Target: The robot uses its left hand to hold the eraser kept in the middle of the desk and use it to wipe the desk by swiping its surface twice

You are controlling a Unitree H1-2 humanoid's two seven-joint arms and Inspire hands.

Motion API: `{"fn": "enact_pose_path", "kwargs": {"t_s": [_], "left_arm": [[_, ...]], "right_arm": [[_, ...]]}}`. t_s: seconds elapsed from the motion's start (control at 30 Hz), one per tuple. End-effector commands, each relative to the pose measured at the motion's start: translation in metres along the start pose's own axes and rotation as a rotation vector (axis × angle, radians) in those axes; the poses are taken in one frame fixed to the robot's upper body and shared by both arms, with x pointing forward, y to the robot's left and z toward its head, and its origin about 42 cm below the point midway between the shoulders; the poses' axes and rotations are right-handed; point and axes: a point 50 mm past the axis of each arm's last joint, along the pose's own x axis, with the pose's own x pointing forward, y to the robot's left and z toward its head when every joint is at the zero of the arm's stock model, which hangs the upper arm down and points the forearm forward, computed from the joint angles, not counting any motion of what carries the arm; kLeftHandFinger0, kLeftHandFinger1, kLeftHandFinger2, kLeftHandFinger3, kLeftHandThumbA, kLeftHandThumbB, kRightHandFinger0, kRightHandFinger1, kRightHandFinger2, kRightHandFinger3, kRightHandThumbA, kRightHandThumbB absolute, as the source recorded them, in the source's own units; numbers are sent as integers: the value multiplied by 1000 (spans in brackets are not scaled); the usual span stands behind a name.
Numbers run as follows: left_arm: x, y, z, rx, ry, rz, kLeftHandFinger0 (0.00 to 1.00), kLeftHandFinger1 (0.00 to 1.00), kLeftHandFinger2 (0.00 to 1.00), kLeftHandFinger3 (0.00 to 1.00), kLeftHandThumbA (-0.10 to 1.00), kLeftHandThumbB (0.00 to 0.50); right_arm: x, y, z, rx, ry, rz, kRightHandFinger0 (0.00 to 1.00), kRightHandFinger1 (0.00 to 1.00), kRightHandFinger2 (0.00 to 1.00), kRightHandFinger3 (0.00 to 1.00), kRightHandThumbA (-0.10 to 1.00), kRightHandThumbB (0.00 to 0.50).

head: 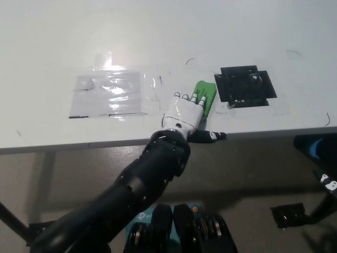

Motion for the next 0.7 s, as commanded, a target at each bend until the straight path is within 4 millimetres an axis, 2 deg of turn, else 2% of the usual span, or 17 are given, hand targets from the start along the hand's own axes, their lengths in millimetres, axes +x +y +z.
{"fn": "enact_pose_path", "kwargs": {"t_s": [0.0, 0.03, 0.07, 0.27, 0.3, 0.37, 0.43, 0.5, 0.53, 0.6, 0.63, 0.67], "left_arm": [[-21, -79, -32, -118, 32, -272, 1000, 1000, 1000, 1000, 1000, 500], [-23, -81, -36, -126, 40, -275, 1000, 1000, 1000, 1000, 1000, 500], [-24, -83, -42, -143, 51, -277, 1000, 1000, 1000, 1000, 1000, 500], [-32, -90, -74, -231, 129, -282, 1000, 1000, 1000, 1000, 1000, 500], [-37, -93, -89, -246, 151, -277, 1000, 1000, 1000, 1000, 1000, 498], [-40, -95, -97, -262, 177, -276, 1000, 1000, 1000, 1000, 1000, 496], [-46, -98, -112, -300, 209, -273, 1000, 1000, 1000, 1000, 1000, 495], [-51, -103, -123, -322, 234, -277, 1000, 1000, 1000, 1000, 1000, 493], [-58, -108, -139, -312, 255, -296, 1000, 1000, 1000, 1000, 1000, 479], [-61, -112, -145, -325, 271, -292, 1000, 1000, 1000, 1000, 1000, 480], [-66, -117, -158, -316, 301, -306, 1000, 1000, 1000, 1000, 1000, 469], [-69, -119, -161, -318, 309, -305, 1000, 1000, 1000, 1000, 1000, 477]], "right_arm": [[2, -4, 14, 1, -69, -20, 0, 0, 0, 464, 1000, 217], [1, -4, 13, 3, -66, -26, 0, 0, 0, 459, 1000, 229], [0, -6, 12, 2, -62, -29, 0, 0, 0, 465, 1000, 201], [-5, -12, 6, 14, -47, -49, 0, 0, 0, 468, 1000, 199], [-6, -13, 5, 1, -48, -50, 0, 0, 0, 477, 1000, 208], [-8, -15, 4, 0, -45, -59, 0, 0, 0, 475, 1000, 228], [-10, -16, 3, 9, -48, -67, 0, 0, 0, 476, 1000, 196], [-10, -19, 1, 15, -43, -69, 0, 0, 0, 477, 1000, 199], [-11, -19, 0, 7, -43, -69, 0, 0, 0, 483, 1000, 198], [-11, -20, 0, 5, -38, -78, 0, 0, 0, 474, 1000, 200], [-12, -20, 1, 2, -39, -75, 0, 0, 0, 471, 1000, 181], [-12, -20, 1, 3, -39, -74, 0, 0, 0, 481, 1000, 170]]}}
